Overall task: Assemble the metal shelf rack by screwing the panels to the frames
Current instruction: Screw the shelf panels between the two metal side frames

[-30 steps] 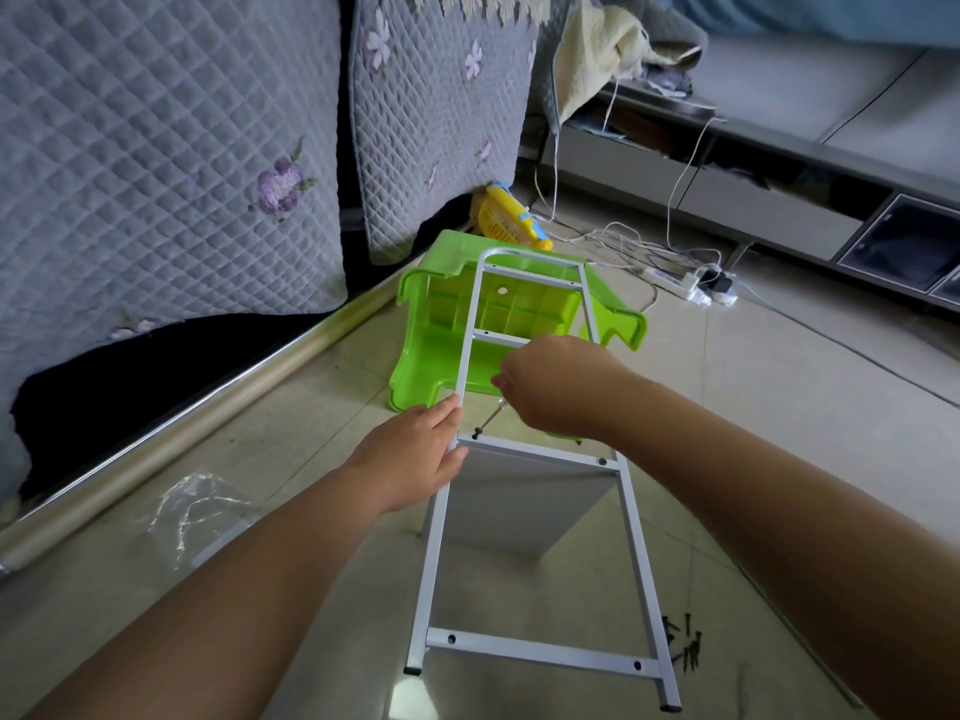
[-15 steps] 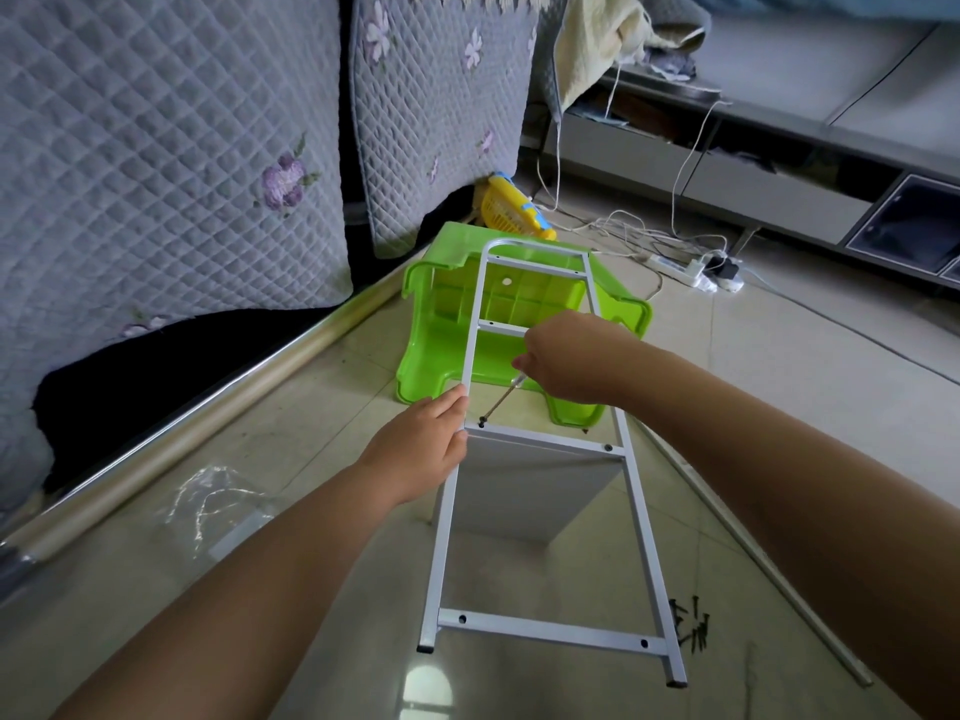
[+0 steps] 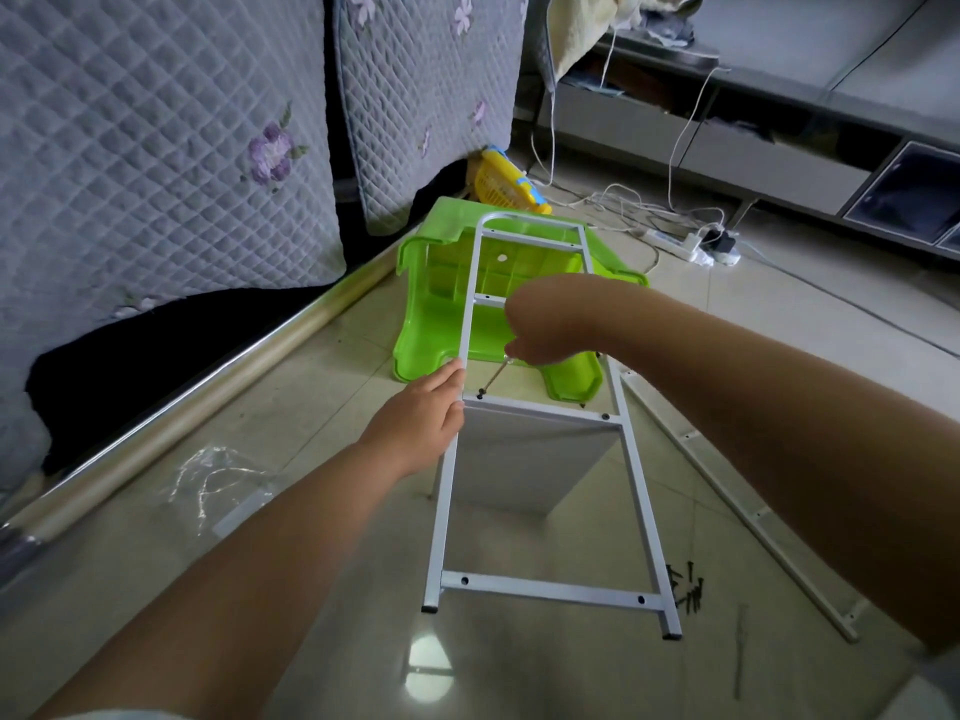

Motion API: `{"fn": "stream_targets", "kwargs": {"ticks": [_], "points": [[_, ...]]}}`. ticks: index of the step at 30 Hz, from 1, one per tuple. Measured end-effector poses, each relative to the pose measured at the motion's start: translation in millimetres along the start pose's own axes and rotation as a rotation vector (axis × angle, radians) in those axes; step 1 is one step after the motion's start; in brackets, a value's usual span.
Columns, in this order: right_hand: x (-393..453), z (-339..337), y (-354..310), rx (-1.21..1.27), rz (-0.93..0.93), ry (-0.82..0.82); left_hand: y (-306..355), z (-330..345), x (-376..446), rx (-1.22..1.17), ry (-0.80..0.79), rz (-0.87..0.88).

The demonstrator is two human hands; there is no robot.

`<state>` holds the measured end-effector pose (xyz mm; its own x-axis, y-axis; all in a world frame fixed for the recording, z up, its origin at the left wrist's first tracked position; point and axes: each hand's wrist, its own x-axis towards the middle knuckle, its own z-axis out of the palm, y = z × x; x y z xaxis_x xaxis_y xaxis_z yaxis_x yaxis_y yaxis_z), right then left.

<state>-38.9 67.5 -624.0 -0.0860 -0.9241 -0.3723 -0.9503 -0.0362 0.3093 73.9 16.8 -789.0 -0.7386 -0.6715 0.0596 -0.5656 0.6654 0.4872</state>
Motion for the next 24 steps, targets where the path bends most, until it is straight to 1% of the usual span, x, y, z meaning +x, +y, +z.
{"fn": "stream_targets", "kwargs": {"ticks": [2, 3, 4, 6, 8, 9, 10, 12, 14, 17, 19, 20, 23, 24], "points": [[6.1, -2.7, 3.5, 0.069, 0.04, -0.147, -0.9, 2.3, -1.0, -0.022, 0.008, -0.002], [8.6, -3.7, 5.2, 0.128, 0.072, -0.196, -1.4, 2.6, -0.9, -0.021, 0.005, 0.002], [10.3, -3.6, 6.8, 0.168, 0.097, -0.207, -1.7, 2.5, -0.9, -0.018, 0.0, 0.005], [9.8, -2.3, 8.0, 0.181, 0.111, -0.169, -2.7, 2.2, -0.4, -0.016, 0.0, 0.01], [9.5, 4.2, 8.9, 0.167, 0.081, -0.034, -2.9, 2.3, 0.0, -0.022, 0.003, 0.015], [8.7, 6.9, 8.9, 0.204, 0.078, 0.02, -3.1, 2.4, 0.4, -0.028, 0.006, 0.017], [6.7, 8.1, 9.0, 0.215, 0.071, 0.037, -3.1, 2.4, 0.6, -0.032, 0.007, 0.016], [4.1, 9.9, 10.5, 0.164, 0.0, 0.038, -3.1, 2.4, 1.1, -0.032, 0.005, 0.014], [3.6, 11.3, 10.0, 0.169, 0.009, 0.045, -3.2, 2.6, 1.4, -0.029, 0.003, 0.012], [7.2, 20.6, 9.1, 0.154, -0.056, 0.153, -3.0, 3.1, 1.4, -0.038, 0.012, 0.008], [11.6, 31.2, 10.2, 0.149, -0.065, 0.206, -2.8, 4.0, 1.2, -0.055, 0.024, 0.005], [12.6, 37.5, 11.7, 0.155, -0.047, 0.198, -2.5, 3.4, 0.9, -0.059, 0.027, 0.004], [10.3, 62.7, 18.8, 0.245, 0.009, 0.081, -2.4, 1.9, 1.8, -0.045, 0.031, 0.021], [7.6, 71.1, 21.5, 0.276, 0.016, 0.066, -2.7, 2.1, 2.2, -0.04, 0.04, 0.03]]}}
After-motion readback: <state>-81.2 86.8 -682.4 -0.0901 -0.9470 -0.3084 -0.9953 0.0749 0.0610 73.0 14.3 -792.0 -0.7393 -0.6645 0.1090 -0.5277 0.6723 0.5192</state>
